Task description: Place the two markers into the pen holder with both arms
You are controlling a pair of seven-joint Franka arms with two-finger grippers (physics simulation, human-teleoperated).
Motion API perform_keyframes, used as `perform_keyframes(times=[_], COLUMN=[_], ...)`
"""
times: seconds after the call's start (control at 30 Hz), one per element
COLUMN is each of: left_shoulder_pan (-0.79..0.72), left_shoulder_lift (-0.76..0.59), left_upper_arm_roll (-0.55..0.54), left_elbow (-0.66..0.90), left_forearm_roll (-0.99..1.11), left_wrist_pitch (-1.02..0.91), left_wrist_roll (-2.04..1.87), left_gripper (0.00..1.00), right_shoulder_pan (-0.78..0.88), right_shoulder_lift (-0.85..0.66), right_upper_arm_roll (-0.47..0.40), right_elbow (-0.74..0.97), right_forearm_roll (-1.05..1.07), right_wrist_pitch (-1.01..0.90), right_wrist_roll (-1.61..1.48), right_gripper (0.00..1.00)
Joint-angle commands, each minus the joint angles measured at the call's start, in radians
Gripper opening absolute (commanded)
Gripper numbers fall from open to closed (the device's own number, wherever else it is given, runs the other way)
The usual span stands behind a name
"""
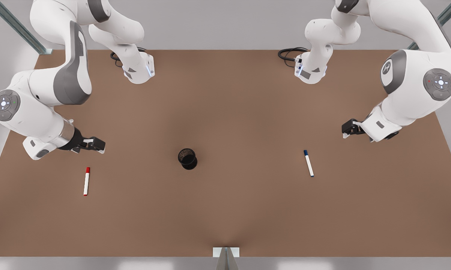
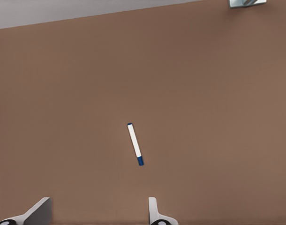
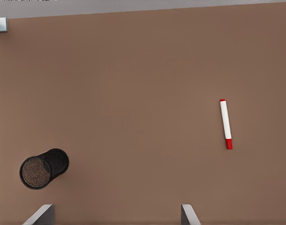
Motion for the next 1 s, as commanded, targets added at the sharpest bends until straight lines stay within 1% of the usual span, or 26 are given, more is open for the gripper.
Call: perform_keyframes(times=[0.0,0.07,0.13,0.23,0.33,0.4,0.47,0.53,0.6,0.77,0.83,0.87,0.93,0.97], left_shoulder_pan=[0.003,-0.015,-0.011,-0.024,-0.032,-0.029,-0.023,-0.023,-0.021,-0.009,-0.012,-0.014,-0.017,-0.015], left_shoulder_lift=[0.005,0.059,0.135,0.148,0.143,0.158,0.214,0.255,0.280,0.335,0.342,0.342,0.344,0.352], left_upper_arm_roll=[0.000,0.000,0.000,0.000,0.000,0.000,0.000,0.000,0.003,0.004,0.004,0.004,0.004,0.004], left_elbow=[0.002,0.004,-0.010,-0.278,-0.461,-0.558,-0.579,-0.587,-0.586,-0.582,-0.581,-0.581,-0.579,-0.579], left_forearm_roll=[0.000,0.004,-0.006,-0.008,-0.008,-0.008,-0.023,-0.036,-0.036,-0.033,-0.028,-0.025,-0.022,-0.011], left_wrist_pitch=[0.003,0.026,0.109,0.477,0.698,0.850,0.943,0.973,1.015,1.034,1.034,1.034,1.032,1.032], left_wrist_roll=[0.070,-0.022,-0.133,-0.352,-0.493,-0.548,-0.552,-0.553,-0.555,-0.542,-0.539,-0.535,-0.532,-0.530], left_gripper=[1.00,1.00,1.00,1.00,1.00,1.00,1.00,1.00,1.00,1.00,0.98,0.96,0.76,0.73], right_shoulder_pan=[-0.001,-0.007,-0.010,-0.013,-0.013,-0.016,-0.062,-0.079,-0.098,-0.108,-0.116,-0.122,-0.138,-0.139], right_shoulder_lift=[-0.001,-0.003,-0.007,0.016,0.102,0.158,0.235,0.286,0.284,0.286,0.295,0.298,0.359,0.375], right_upper_arm_roll=[0.000,-0.001,-0.003,-0.007,-0.007,-0.009,-0.007,-0.007,-0.001,-0.001,-0.001,-0.001,-0.001,-0.001], right_elbow=[0.001,-0.001,0.001,-0.010,-0.019,-0.031,-0.033,-0.060,-0.130,-0.136,-0.136,-0.136,-0.136,-0.134], right_forearm_roll=[-0.003,-0.005,-0.009,-0.011,-0.023,-0.049,-0.046,-0.046,-0.046,-0.045,-0.045,-0.045,-0.048,-0.048], right_wrist_pitch=[0.021,0.019,0.017,0.063,0.152,0.232,0.298,0.375,0.465,0.465,0.467,0.468,0.544,0.562], right_wrist_roll=[0.053,0.053,0.051,0.048,0.045,0.040,0.024,-0.039,-0.062,-0.075,-0.091,-0.091,-0.110,-0.118], right_gripper=[1.00,1.00,1.00,1.00,1.00,1.00,1.00,1.00,1.00,1.00,1.00,1.00,1.00,1.00])
